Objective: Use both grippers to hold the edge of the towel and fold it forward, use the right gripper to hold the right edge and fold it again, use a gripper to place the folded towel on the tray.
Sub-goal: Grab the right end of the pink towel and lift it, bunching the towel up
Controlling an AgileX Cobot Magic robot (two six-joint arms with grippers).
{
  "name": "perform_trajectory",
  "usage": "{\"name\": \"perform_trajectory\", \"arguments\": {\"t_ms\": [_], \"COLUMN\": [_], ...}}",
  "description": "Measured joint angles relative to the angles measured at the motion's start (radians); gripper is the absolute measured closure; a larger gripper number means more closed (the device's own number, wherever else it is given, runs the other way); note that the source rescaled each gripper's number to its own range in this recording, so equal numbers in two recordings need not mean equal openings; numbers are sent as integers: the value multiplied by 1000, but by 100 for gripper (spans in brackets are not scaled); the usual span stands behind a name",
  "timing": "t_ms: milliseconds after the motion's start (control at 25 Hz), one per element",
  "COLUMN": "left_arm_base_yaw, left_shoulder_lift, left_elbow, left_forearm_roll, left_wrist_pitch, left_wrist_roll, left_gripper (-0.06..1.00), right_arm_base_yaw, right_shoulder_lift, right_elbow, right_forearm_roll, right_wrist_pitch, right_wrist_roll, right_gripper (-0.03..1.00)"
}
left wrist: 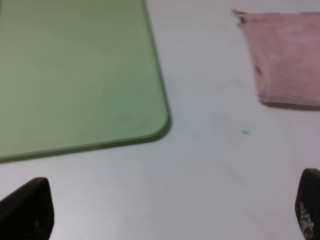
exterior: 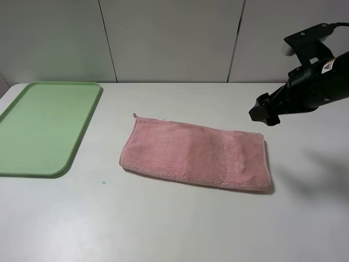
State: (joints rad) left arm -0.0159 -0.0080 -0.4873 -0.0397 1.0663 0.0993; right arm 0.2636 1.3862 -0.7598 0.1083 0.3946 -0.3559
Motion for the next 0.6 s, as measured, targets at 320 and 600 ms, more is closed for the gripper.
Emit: {"name": "perform_trajectory", "arguments": {"t_ms": [320,600], "left_arm_base_yaw": [0,0], "left_shoulder_lift": [0,0], "left_elbow": [0,1], "left_forearm_roll": [17,-42], "left_wrist_pitch": [0,0], "left_wrist_roll": [-29,55], "left_gripper": [0,3], "right_arm_base_yaw": [0,0], "right_shoulder_lift": [0,0], "right_elbow": [0,0], "right_forearm_roll": [3,5], "right_wrist_pitch": [-5,-5], "right_wrist_roll": [0,0], "right_gripper": [-3,-3]}}
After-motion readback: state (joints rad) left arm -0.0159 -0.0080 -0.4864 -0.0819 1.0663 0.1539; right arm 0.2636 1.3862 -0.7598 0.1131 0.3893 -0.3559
